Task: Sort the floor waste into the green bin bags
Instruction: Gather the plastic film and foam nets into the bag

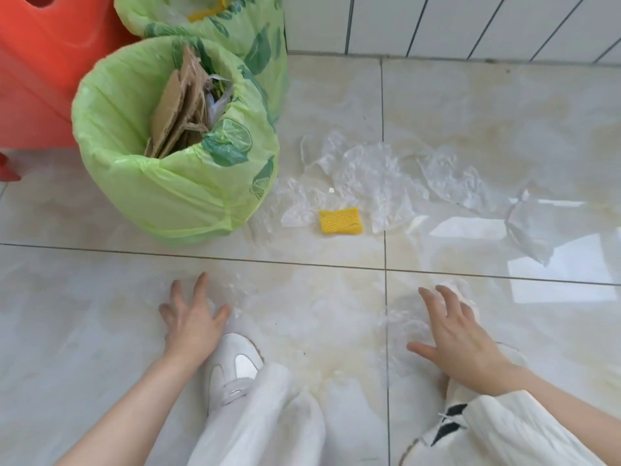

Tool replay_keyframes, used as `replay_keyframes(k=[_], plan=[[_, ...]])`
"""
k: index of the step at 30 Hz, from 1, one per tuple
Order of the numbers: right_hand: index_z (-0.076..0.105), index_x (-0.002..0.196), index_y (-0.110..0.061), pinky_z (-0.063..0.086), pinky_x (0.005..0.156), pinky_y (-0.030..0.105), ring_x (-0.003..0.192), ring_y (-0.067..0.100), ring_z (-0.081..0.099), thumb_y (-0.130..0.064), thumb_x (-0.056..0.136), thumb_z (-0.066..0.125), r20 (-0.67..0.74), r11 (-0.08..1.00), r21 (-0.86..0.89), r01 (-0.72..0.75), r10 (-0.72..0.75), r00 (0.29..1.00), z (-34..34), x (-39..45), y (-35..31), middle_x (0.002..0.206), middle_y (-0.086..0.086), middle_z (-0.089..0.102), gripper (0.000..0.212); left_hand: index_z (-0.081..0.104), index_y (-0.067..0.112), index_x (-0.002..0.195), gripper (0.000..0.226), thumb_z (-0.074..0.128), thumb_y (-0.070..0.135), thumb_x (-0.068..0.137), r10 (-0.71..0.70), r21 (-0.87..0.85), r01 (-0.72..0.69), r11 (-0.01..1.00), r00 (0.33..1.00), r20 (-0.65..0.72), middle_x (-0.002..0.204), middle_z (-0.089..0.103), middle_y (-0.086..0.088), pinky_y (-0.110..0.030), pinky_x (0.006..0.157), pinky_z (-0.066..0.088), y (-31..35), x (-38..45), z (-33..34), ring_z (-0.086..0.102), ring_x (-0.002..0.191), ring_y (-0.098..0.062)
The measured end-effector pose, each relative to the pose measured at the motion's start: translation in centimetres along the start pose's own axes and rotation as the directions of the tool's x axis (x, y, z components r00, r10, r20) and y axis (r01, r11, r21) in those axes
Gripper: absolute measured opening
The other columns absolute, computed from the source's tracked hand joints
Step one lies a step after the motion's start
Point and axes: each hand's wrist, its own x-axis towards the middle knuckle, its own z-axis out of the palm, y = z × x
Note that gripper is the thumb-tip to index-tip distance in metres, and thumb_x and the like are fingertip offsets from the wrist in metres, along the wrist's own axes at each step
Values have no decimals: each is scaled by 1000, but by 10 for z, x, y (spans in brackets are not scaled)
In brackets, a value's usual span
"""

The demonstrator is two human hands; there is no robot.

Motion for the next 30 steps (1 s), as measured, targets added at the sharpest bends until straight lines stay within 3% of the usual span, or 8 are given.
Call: replay_keyframes(k=[6, 9, 11, 13, 18, 23, 27, 30], plan=[[17, 145, -29, 52, 90, 36, 136, 31, 22, -56, 75, 66, 0, 996, -81, 22, -22, 1000, 13, -3, -13, 151, 2, 16, 89, 59, 4, 117, 46, 75, 10, 74, 483, 123, -470, 874, 868, -115, 133, 50, -18, -47, 109, 33, 9, 2, 14, 41, 125, -41], [44, 126, -25, 57, 66, 42, 116, 35, 47, -48, 58, 80, -47, 982, -180, 62, -71, 996, 17, 5, -10, 134, 6, 39, 80, 63, 6, 98, 34, 78, 5, 67, 566, 100, -557, 824, 810, -152, 120, 57, -15, -34, 99, 35, 18, 6, 20, 49, 114, -36], [55, 105, -20, 52, 44, 36, 92, 33, 58, -42, 41, 88, -94, 971, -220, 93, -116, 989, 17, 12, -4, 113, 7, 49, 76, 63, 8, 85, 24, 77, 1, 67, 589, 46, -592, 804, 786, -187, 107, 61, -9, -31, 90, 38, 27, 6, 22, 51, 104, -30], [58, 95, -18, 46, 38, 30, 82, 32, 59, -38, 36, 90, -131, 969, -210, 133, -163, 978, 15, 17, 1, 102, 7, 54, 70, 59, 11, 74, 23, 74, -4, 65, 617, -17, -630, 776, 765, -186, 88, 61, -3, -29, 79, 41, 38, 4, 22, 52, 90, -25], [54, 94, -19, 46, 40, 26, 82, 27, 55, -11, 60, 74, -157, 982, -107, 158, -174, 972, 21, 25, 4, 96, 4, 51, 40, 53, 15, 68, 31, 69, -11, 66, 648, -159, -674, 721, 738, -191, 68, 53, 6, -15, 64, 35, 73, -6, 21, 46, 68, -7], [42, 115, -23, 46, 70, 33, 92, 23, 50, 1, 80, 40, -100, 969, 154, 196, -182, 978, 13, 26, 13, 106, -2, 42, 43, 55, 13, 75, 34, 56, -20, 65, 661, -239, -693, 680, 720, -209, 77, 53, 5, -3, 69, 35, 113, -25, 24, 49, 76, 3], [40, 124, -13, 37, 75, 24, 78, 10, 50, 10, 74, 45, -370, 864, 484, 142, 55, 927, -31, 34, 46, 87, -8, 44, 56, 58, 19, 105, 59, 43, -23, 66, 721, -267, -729, 630, 677, -149, 97, 58, 9, 2, 80, 32, 140, -26, 17, 51, 88, 6], [44, 126, -7, 36, 79, 25, 81, 17, 46, 14, 73, 44, -436, 863, 504, 32, 223, 872, -61, 46, 76, 84, -4, 43, 56, 56, 21, 117, 62, 41, -20, 72, 709, -271, -717, 642, 690, -144, 97, 62, 5, -3, 73, 33, 167, -20, 2, 54, 82, -4]])
